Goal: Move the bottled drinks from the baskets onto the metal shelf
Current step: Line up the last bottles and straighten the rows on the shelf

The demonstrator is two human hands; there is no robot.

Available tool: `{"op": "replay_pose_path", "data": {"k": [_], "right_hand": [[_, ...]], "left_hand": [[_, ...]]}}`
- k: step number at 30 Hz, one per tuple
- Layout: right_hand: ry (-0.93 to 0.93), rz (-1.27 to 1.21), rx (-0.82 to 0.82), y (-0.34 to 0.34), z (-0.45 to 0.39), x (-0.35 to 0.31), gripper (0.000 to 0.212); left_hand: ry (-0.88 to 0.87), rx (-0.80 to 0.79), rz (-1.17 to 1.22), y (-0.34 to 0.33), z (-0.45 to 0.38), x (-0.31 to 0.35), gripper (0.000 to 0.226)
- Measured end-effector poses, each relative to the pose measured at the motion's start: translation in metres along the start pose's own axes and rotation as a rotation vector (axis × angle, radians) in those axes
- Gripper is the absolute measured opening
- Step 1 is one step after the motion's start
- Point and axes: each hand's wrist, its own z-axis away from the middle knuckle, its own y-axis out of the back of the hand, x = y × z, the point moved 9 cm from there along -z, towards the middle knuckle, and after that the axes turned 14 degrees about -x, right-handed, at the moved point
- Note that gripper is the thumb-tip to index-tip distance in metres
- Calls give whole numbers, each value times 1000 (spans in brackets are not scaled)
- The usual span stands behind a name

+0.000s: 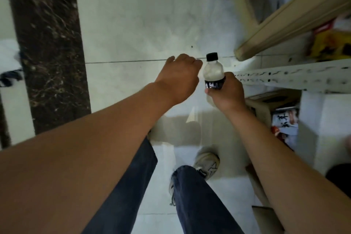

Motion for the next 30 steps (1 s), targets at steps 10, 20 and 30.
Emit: {"op": "replay_pose_path", "data": {"k": [10,20,30], "right_hand": [[167,-128,17,42,165,-110,49],[205,-232,67,62,317,-175,53],[197,-462,182,102,434,-224,69]], "left_hand": [[102,-46,-49,53,161,21,61],[135,69,194,121,311,47,83],[44,155,101,200,440,56,78]]}}
